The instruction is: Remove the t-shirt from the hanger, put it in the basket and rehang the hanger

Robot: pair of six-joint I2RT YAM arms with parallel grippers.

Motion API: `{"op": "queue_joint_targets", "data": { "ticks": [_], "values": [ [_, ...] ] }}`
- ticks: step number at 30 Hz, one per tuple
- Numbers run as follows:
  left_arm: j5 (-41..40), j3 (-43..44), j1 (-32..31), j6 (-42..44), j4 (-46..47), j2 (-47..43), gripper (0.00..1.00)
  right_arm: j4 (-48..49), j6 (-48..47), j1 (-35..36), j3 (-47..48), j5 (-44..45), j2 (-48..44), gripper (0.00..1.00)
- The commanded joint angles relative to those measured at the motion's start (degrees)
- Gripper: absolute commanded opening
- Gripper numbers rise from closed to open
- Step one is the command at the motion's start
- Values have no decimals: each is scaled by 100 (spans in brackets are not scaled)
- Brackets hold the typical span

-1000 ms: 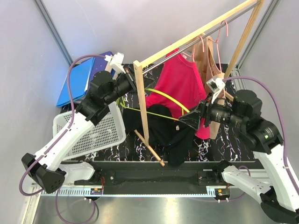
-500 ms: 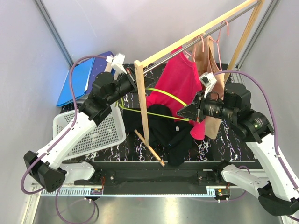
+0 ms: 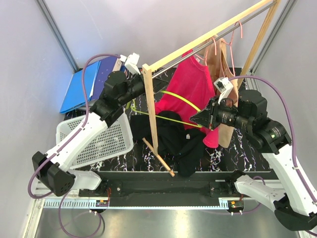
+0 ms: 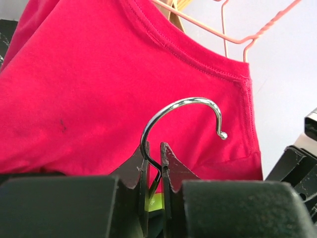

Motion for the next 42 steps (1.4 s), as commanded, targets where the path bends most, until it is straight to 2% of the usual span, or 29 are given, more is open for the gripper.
{"op": "queue_joint_targets", "data": {
  "ticks": [1, 2, 3, 5, 6, 9, 10, 14, 15, 18, 19, 21, 22, 23, 25, 26, 28, 29, 31, 32, 36, 42],
  "values": [
    [338, 662, -79, 431, -164, 82, 0, 376, 196, 11, -43, 570, 16, 0],
    [311, 636, -79, 432, -112, 82, 0, 341, 188, -7, -35, 579, 16, 0],
    [293, 601, -70, 440, -85, 73, 0, 263, 153, 2, 0, 596, -1, 8],
    [284, 618, -35, 502, -154, 108, 0, 86, -13, 2, 70, 692, -63, 27],
    [293, 636, -26, 511, -181, 152, 0, 25, -93, 2, 88, 719, -141, 42],
    [433, 697, -26, 485, -129, 240, 0, -63, -392, 2, 123, 728, -274, 64],
    [486, 767, -17, 450, -111, 266, 0, -98, -514, 2, 167, 746, -274, 68],
    [855, 812, -17, 213, 230, 389, 0, -169, -647, 2, 264, 256, -46, 68],
    [951, 838, -17, 151, 258, 399, 0, -143, -656, 2, 273, 201, -11, 68],
    [979, 864, -26, -69, 319, 443, 0, -64, -639, 2, 326, -9, 78, 55],
    [944, 864, -17, -104, 337, 416, 0, -20, -613, 2, 308, -106, 78, 42],
    [882, 821, -17, -227, 372, 373, 0, 191, -482, 2, 186, -220, 16, 29],
    [839, 803, -17, -271, 424, 303, 0, 270, -420, 2, 150, -334, -10, 13],
    [803, 724, -17, -306, 477, 258, 0, 401, -358, 2, 115, -387, -28, 2],
    [777, 636, -17, -420, 626, 153, 0, 499, -252, 2, 123, -406, 7, 0],
    [698, 549, -17, -429, 644, 39, 7, 534, -226, 2, 202, -371, 25, 0],
    [566, 469, -17, -412, 592, -110, 29, 525, -234, 11, 342, -257, 103, 0],
    [453, 417, -17, -386, 583, -259, 45, 508, -234, 11, 508, -178, 130, 0],
    [329, 328, 0, -246, 469, -418, 56, 517, -252, 2, 676, -54, 244, 0],
    [215, 319, 9, -106, 373, -601, 65, 508, -278, 11, 842, -37, 288, 0],
    [-303, 206, 88, 387, -574, -1224, 79, 411, -427, 2, 1265, 139, 560, 0],
    [-1121, -339, 176, 879, -1427, -2543, 84, 271, -665, 2, 1819, 455, 719, 0]
  ]
}}
